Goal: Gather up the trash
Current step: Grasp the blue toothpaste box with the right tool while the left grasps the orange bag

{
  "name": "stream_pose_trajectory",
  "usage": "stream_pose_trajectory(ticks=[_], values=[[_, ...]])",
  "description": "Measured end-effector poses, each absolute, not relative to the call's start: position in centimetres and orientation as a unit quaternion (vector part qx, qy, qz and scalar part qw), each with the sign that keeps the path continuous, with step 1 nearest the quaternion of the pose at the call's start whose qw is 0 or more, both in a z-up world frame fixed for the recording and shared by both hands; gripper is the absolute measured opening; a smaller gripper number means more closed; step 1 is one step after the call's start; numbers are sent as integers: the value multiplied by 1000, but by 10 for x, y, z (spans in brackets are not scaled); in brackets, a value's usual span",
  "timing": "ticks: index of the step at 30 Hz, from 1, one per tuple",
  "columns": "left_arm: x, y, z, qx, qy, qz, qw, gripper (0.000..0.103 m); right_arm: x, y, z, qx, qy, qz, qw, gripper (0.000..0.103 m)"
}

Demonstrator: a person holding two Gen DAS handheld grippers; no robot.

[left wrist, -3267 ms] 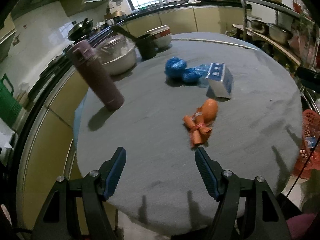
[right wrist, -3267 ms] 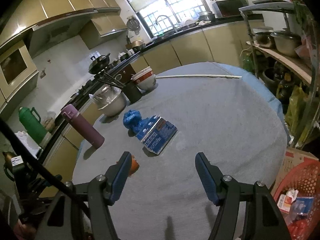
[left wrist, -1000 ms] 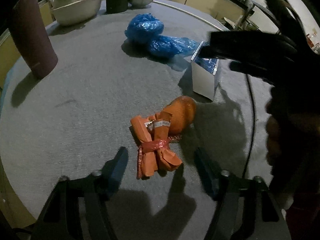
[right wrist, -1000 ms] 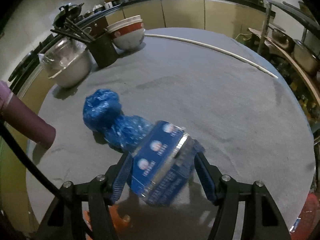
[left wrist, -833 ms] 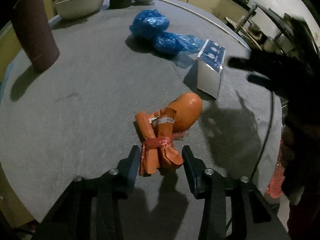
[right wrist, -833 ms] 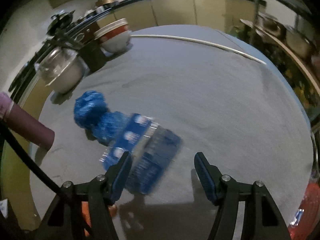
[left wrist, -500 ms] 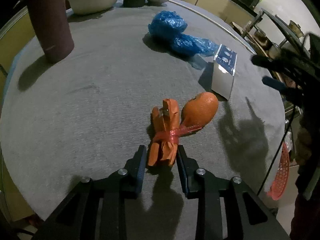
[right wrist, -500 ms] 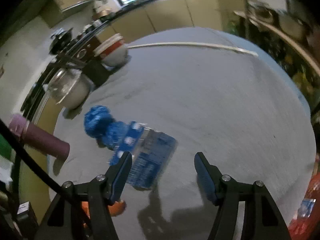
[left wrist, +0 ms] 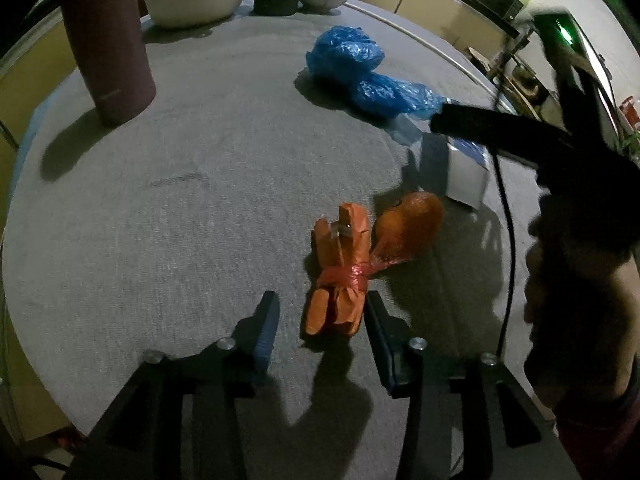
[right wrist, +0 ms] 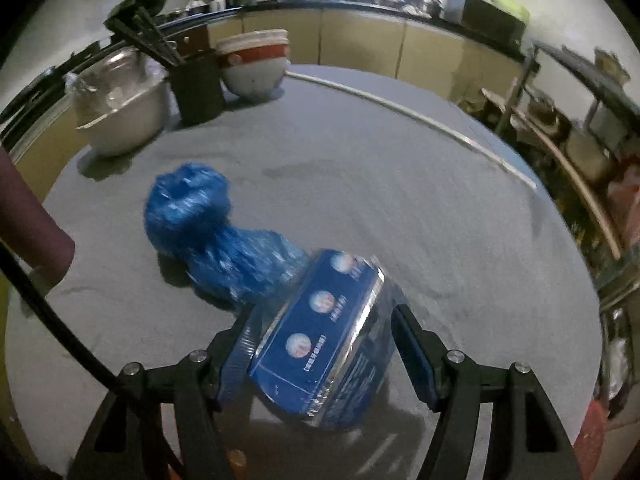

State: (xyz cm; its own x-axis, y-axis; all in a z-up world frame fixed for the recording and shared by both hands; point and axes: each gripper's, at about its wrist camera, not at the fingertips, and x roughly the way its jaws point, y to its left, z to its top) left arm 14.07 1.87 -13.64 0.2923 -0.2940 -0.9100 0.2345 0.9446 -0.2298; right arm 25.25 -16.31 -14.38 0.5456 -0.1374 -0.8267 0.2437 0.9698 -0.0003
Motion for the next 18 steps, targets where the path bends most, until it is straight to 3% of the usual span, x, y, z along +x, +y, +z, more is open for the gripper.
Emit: stream_pose_trajectory(ticks=[12, 18], values=[[149, 14, -137, -26, 561, -176, 808, 44, 182, -291, -153, 302, 440, -59, 843, 71], [149, 12, -137, -18, 561, -178, 808, 44, 190, -291, -158, 317, 428, -31, 846, 71]])
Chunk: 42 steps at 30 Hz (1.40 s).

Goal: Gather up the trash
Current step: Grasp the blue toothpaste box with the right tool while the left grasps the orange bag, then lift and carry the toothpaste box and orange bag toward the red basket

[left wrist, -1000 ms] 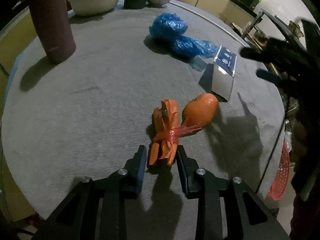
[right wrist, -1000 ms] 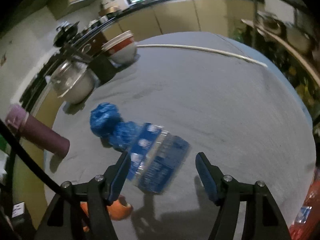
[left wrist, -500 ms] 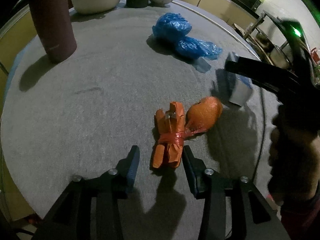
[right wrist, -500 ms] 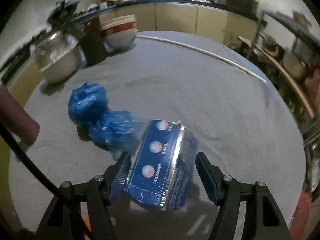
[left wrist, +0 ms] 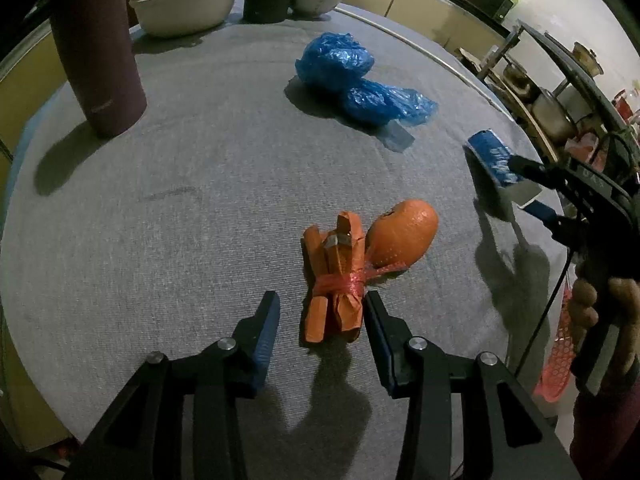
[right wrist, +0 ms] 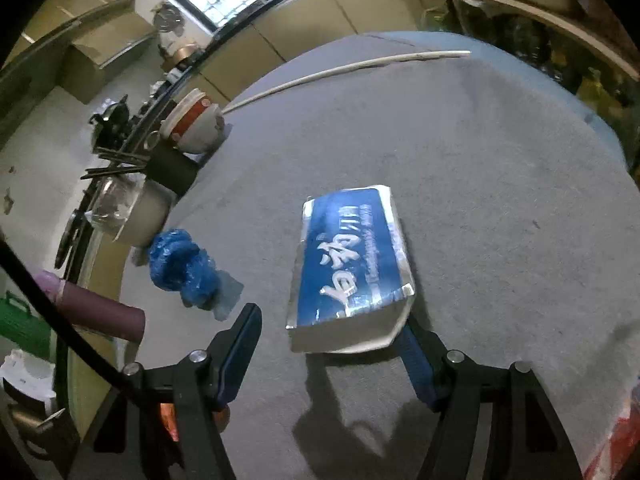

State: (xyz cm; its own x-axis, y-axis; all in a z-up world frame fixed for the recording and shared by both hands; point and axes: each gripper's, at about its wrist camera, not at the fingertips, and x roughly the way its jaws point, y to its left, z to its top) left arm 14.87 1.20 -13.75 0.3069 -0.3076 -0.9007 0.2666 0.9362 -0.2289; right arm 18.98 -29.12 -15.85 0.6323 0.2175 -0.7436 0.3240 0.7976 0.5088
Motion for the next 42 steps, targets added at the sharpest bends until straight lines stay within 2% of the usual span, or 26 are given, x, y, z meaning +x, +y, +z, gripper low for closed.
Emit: stream_pose_trajectory(ticks=[11, 14, 15, 16, 17, 29, 42], values=[[152, 4, -145, -19, 566, -182, 804, 44, 209, -279, -161, 231, 444, -80, 862, 71], [154, 3, -148, -23, 568, -186, 801, 35, 216, -272, -160, 199, 451, -78, 866, 70], [155, 3, -150, -26, 570, -187, 800, 34, 217, -271, -160, 187, 454, -80, 867, 70], [155, 3, -150, -29, 570, -187, 800, 33, 220, -268, -161, 173, 458, -84, 868, 68], [155, 3, -149, -32, 569, -187, 800, 31, 223, -266, -162, 169, 461, -84, 867, 59], [146, 3, -130, -23, 544, -179, 820, 29, 187, -272, -147, 202, 434, -34, 877, 59], [101, -17, -62, 38, 459, -169, 871, 29, 100, -267, -112, 240, 377, 30, 894, 59]])
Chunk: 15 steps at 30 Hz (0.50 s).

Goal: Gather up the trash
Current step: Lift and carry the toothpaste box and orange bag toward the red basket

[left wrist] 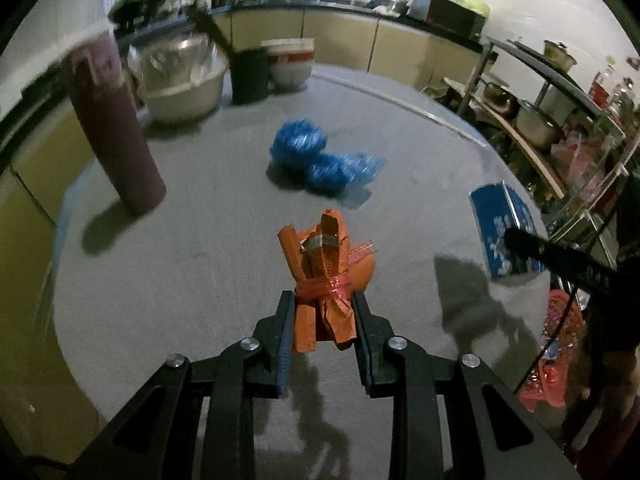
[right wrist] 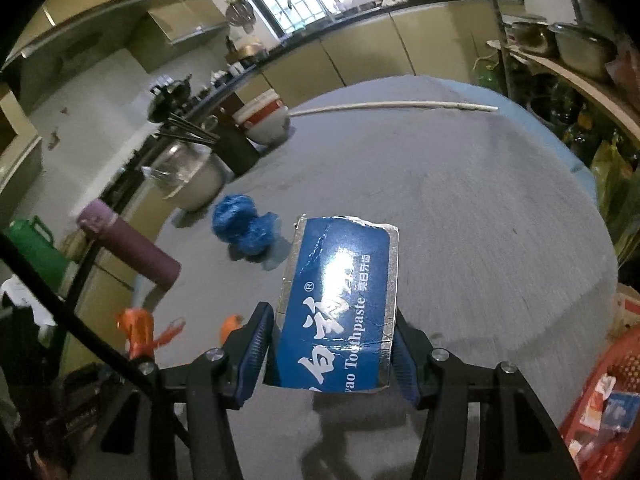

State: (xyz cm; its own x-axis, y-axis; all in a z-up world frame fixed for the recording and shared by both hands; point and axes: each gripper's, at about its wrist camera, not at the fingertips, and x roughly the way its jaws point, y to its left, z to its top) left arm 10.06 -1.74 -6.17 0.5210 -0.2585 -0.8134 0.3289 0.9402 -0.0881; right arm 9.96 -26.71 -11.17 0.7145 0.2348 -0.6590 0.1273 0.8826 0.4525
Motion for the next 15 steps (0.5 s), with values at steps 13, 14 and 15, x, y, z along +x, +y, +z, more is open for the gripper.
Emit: stream_pose_trajectory(ticks=[13, 14, 15], values=[[65, -56, -26, 87, 400, -185, 893, 29, 17, -277, -80, 214, 324, 8, 921, 59], [64, -58, -24, 89, 398, -185, 894, 29, 12, -279, -78, 216, 320, 6, 922, 59], [63, -61, -23, 93, 395, -185, 895, 29, 8, -280, -77, 218, 317, 4, 923, 59]])
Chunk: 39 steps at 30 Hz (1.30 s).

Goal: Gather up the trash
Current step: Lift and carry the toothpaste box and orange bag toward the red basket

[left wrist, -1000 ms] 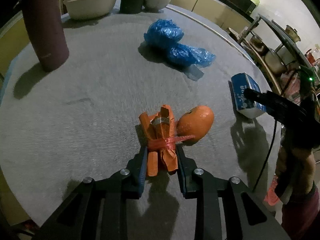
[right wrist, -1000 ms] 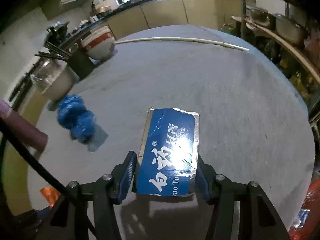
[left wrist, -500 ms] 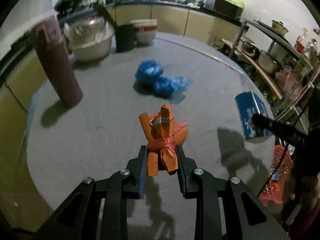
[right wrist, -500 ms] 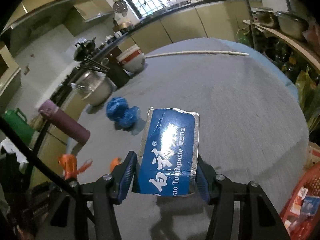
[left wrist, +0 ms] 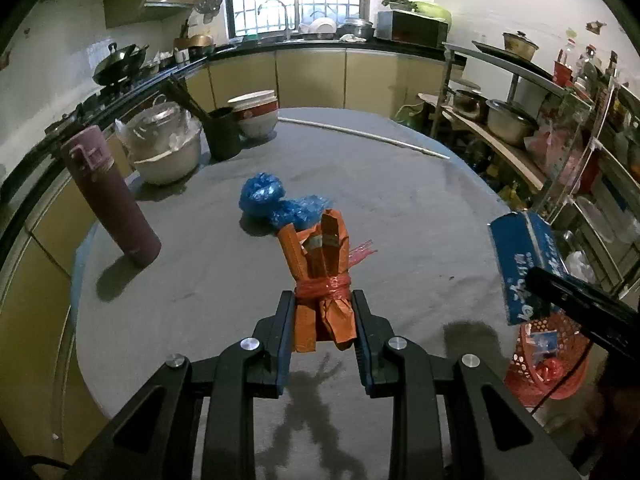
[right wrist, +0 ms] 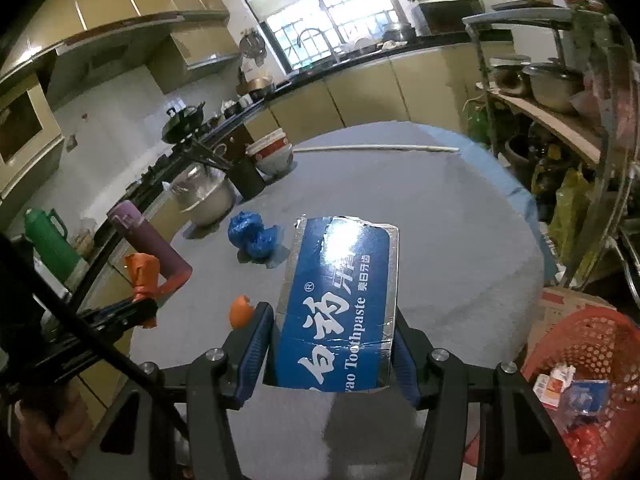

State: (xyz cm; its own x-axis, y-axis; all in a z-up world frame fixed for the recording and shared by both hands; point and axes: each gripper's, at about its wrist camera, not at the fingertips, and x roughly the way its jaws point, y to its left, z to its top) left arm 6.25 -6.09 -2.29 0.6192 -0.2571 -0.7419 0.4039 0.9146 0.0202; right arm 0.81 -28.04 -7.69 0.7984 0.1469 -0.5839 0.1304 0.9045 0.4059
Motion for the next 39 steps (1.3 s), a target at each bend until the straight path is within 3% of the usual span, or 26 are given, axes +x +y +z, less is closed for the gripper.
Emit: stream_pose_trajectory(ticks=[39], values=[[19, -125, -19, 185, 357, -167, 900, 29, -52, -309, -88, 264, 298, 13, 917, 59]])
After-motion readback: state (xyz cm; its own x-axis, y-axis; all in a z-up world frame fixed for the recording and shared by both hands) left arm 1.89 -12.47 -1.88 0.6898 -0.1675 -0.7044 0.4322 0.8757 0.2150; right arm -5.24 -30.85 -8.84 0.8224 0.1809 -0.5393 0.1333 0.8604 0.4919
